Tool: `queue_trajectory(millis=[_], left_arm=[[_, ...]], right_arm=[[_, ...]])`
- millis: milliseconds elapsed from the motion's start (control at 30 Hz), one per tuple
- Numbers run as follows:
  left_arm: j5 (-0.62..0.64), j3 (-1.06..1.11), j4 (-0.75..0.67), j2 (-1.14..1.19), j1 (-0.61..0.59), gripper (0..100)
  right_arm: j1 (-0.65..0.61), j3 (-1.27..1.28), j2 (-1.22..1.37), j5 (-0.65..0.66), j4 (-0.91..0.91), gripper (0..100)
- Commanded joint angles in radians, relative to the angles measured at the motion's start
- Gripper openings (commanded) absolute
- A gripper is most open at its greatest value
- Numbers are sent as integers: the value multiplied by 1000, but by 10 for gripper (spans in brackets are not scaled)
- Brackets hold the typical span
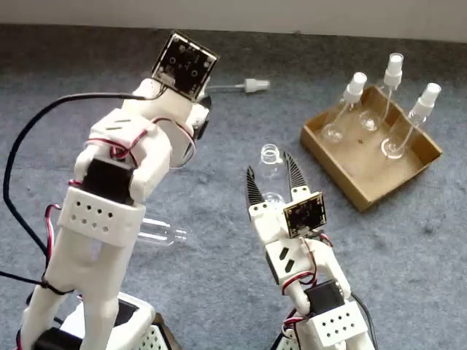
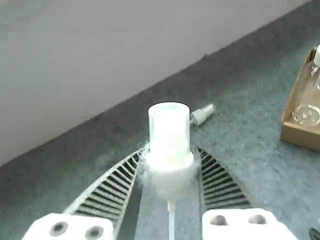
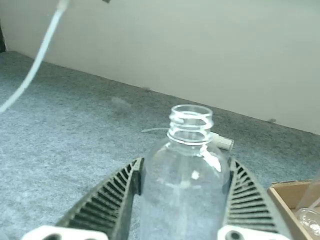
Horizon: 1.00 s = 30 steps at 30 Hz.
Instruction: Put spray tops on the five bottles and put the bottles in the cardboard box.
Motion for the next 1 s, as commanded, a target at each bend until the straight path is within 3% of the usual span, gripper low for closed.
queue_trajectory(millis=[0, 167, 267, 400, 733, 967], left_arm=[[-3, 196, -315, -159, 59, 5], [-3, 443, -644, -338, 147, 5], [-2, 509, -740, -414, 160, 5], [17, 538, -798, -484, 162, 5], [450, 581, -827, -630, 163, 5], [480, 736, -830, -765, 163, 5]], right_arm=[[-44, 105, -24, -9, -21, 198], [-94, 105, -24, -5, -22, 200], [-99, 105, -24, -3, -21, 201], [-99, 105, -24, -3, -73, 202], [-99, 105, -24, -9, -97, 202], [-154, 105, -25, -9, -97, 202]])
